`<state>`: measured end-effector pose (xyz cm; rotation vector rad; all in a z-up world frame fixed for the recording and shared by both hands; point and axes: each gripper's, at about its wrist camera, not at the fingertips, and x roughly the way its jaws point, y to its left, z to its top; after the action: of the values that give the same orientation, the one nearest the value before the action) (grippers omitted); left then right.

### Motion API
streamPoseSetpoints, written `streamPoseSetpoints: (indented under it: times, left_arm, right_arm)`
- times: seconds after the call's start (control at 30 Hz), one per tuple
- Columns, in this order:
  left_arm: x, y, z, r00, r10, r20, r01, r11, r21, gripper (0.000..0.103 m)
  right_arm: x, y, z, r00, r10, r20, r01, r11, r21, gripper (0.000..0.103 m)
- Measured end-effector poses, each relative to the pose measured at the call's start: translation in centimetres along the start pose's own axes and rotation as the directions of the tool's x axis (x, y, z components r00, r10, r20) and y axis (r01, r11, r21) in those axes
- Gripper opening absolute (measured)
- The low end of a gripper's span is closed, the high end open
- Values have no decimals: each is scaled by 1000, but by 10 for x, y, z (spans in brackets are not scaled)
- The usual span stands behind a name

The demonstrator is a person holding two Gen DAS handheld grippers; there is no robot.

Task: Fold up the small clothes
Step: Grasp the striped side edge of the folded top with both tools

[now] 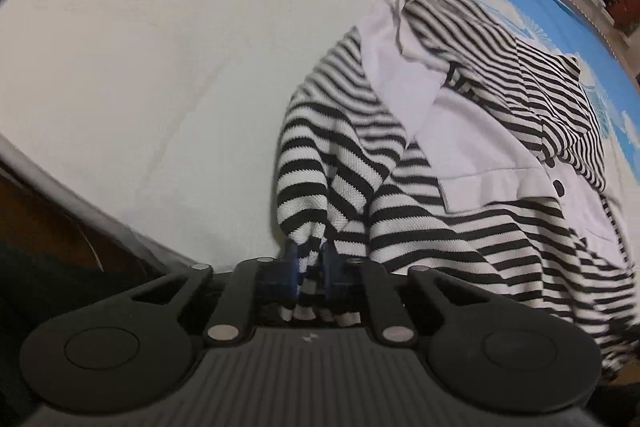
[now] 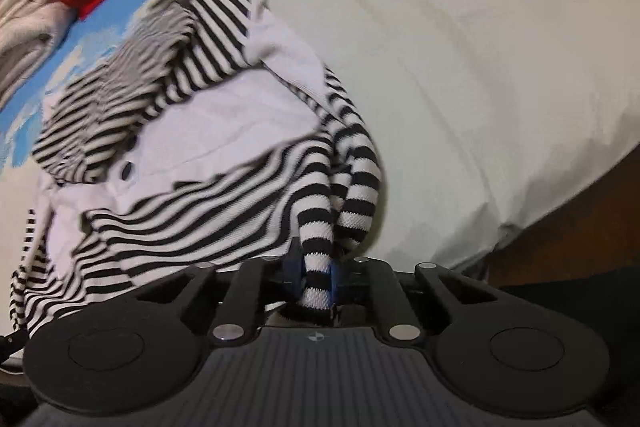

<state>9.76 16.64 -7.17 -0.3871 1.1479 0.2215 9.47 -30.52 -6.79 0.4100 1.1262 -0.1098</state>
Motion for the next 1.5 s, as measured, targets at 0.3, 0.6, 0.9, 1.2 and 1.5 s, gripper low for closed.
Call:
streamPoseSetpoints:
  times: [0.3,0.6,0.9,1.2,1.5]
  left_arm:
    - [4,-1,-2,1000,3,5,-3,1000,14,11]
    - [3,0,0,1000,-6,6,6,1000,-14,14]
    - [9,-9,-6,1000,-1,-21,2,998,60,30]
    - [8,-7,-6,1000,6,-30,-4,998,63,36]
    - [6,-8,-11,999,12,-30,-9,995,100,29]
  right_arm:
    - [11,11,-4,997,-49,-55,45,996,-75,28]
    - [-15,16,8,997,27,72,-22,998,-62,11]
    - [8,19,-3,997,-52,-61,46,994,-101,35]
    - [6,17,-5,998,-32,-54,26,994,-107,19]
    - [11,20,-11,994,-45,-100,29,987,-159,30]
